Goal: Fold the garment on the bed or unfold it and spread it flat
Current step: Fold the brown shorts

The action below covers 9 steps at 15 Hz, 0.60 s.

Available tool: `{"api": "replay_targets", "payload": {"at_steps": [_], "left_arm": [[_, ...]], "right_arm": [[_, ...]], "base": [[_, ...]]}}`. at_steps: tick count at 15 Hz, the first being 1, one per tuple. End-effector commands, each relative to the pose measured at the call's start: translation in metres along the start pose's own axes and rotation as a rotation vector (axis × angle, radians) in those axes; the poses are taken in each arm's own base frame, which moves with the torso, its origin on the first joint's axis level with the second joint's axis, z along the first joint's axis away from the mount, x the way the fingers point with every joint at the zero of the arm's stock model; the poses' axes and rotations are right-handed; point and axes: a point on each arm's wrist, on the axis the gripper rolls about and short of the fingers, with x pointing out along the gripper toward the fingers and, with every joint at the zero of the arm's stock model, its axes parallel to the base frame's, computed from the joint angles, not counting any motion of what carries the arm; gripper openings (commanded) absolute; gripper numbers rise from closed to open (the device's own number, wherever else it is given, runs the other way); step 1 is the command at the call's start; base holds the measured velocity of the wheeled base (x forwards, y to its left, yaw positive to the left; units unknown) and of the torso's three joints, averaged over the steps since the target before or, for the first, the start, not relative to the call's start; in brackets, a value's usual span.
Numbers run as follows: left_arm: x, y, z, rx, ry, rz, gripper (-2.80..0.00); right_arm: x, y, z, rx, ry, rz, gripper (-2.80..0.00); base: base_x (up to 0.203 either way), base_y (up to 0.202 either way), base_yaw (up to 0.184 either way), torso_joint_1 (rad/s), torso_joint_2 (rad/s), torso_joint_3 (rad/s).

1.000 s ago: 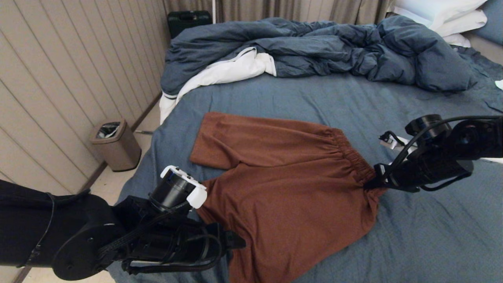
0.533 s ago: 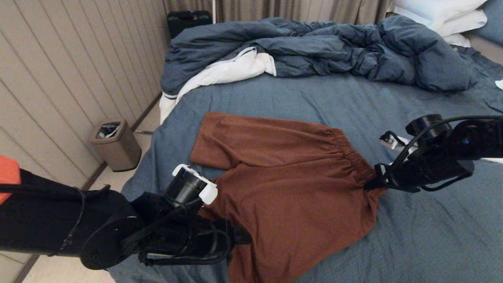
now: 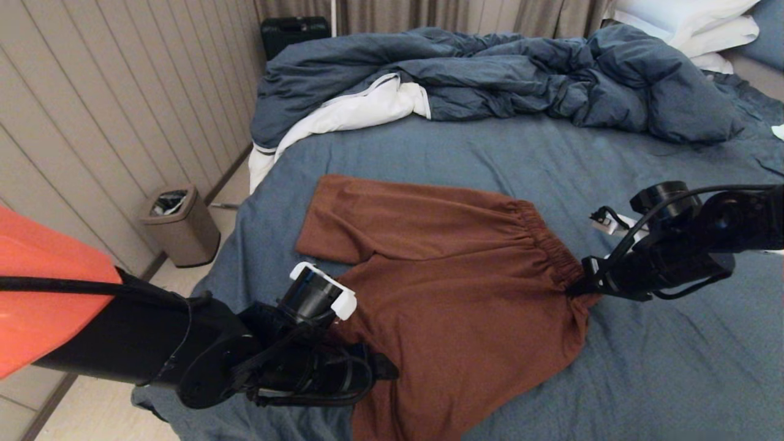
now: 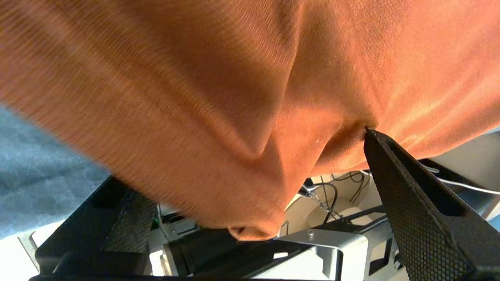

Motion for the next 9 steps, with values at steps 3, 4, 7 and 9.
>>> {"api": "replay_targets", "payload": {"at_steps": [3,4,7,9], "left_arm": [[0.003,-0.002,-0.004,0.004,0.016,-0.008,-2.80],[0.000,-0.003,-0.004,0.004,0.016,-0.011,-2.80],[-0.017,-0.011,-0.012,0.015,0.008,-0.046,-2.80],[-0.025,-0.014,-0.012,0.016,-0.008,-0.065,-2.80]], "right_arm": [[0.002,-0.001,0.000,0.001,0.006,0.002,-2.80],[0.003,-0.001,0.000,0.001,0.007,0.002,-2.80],[0.002,0.000,-0.001,0.000,0.008,0.002,-2.80],[0.003,0.000,-0.001,0.001,0.010,0.003,-2.80]], "base": [[0.000,0.000,0.000,0.000,0.00,0.000],[0.000,0.000,0.000,0.000,0.00,0.000],[0.000,0.000,0.000,0.000,0.00,0.000],[0.000,0.000,0.000,0.000,0.00,0.000]]}}
